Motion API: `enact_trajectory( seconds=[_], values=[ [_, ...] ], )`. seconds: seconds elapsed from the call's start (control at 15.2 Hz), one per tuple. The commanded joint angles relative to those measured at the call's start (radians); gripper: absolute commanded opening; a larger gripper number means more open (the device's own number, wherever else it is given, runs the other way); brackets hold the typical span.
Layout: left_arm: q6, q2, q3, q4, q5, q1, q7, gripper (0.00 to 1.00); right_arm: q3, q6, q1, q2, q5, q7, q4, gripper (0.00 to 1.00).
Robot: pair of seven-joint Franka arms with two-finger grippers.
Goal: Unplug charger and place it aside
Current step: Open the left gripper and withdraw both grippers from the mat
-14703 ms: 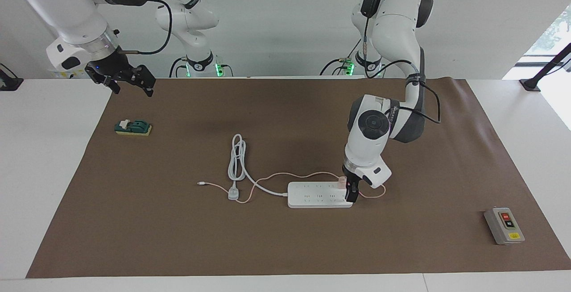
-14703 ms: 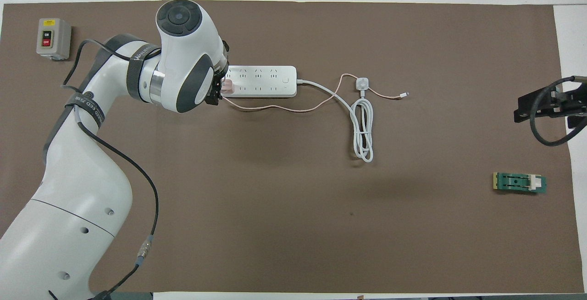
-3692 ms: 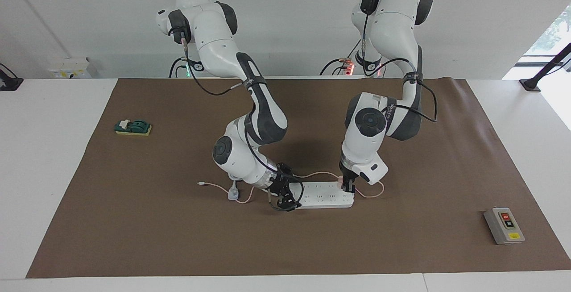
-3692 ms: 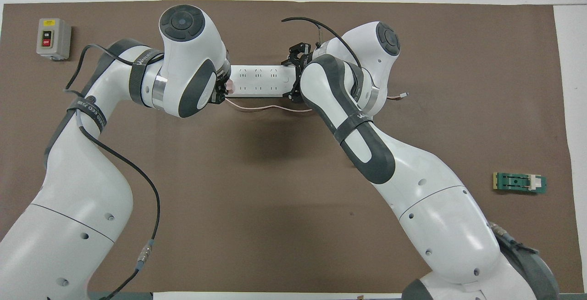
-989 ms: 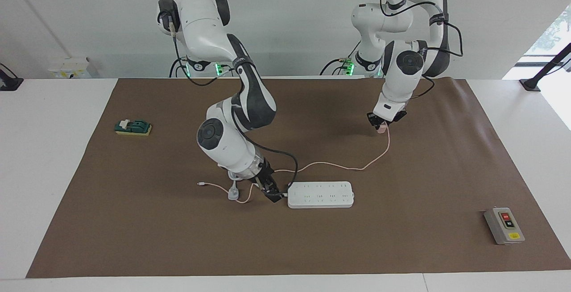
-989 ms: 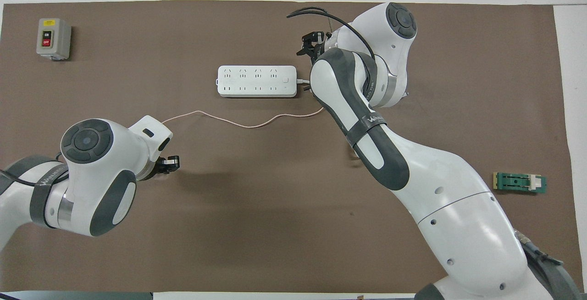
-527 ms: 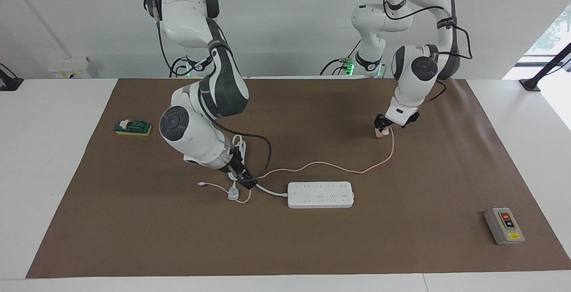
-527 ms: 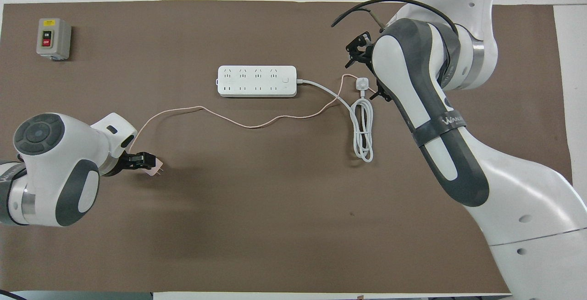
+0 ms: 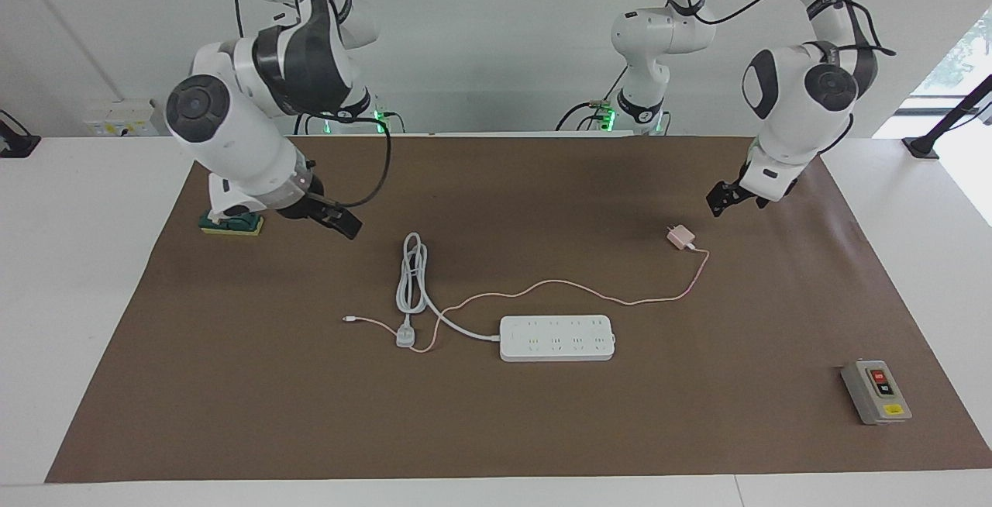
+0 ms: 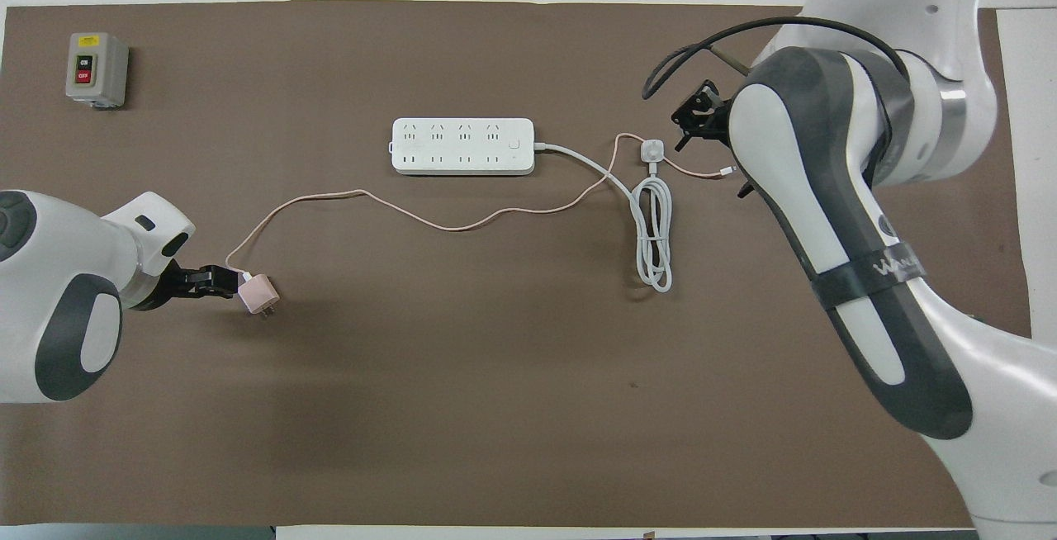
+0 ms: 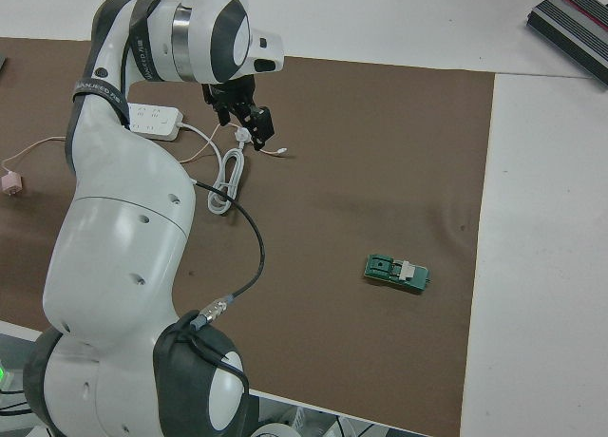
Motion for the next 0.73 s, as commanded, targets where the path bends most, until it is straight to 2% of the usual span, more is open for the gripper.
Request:
enact_trajectory(
  seconds=[0.0,0.2,0.33,0.46,0.66],
  values=[
    [-0.126,0.005,-0.007,0.160,0.003,0.044,-0.001,1.00,0.034,-0.020,-0.083,-0.054,-0.038,-0.200,-0.038,1.00],
    [-0.243,0.003,-0.007,0.326,-0.028,0.065,0.003,1.00,0.075,-0.038,-0.125,-0.131,-0.107,-0.300,-0.061,1.00],
    [-0.318,0.010,-0.007,0.424,-0.055,0.065,-0.001,1.00,0.138,-0.052,-0.152,-0.186,-0.165,-0.307,-0.087,1.00],
    [-0.341,-0.003,-0.005,0.446,-0.156,0.067,-0.007,1.00,0.147,-0.047,-0.149,-0.221,-0.196,-0.307,-0.121,1.00],
    [-0.349,0.014,-0.010,0.506,-0.160,0.050,0.007,1.00,0.146,-0.091,-0.149,-0.258,-0.189,-0.301,-0.136,1.00]
  ],
)
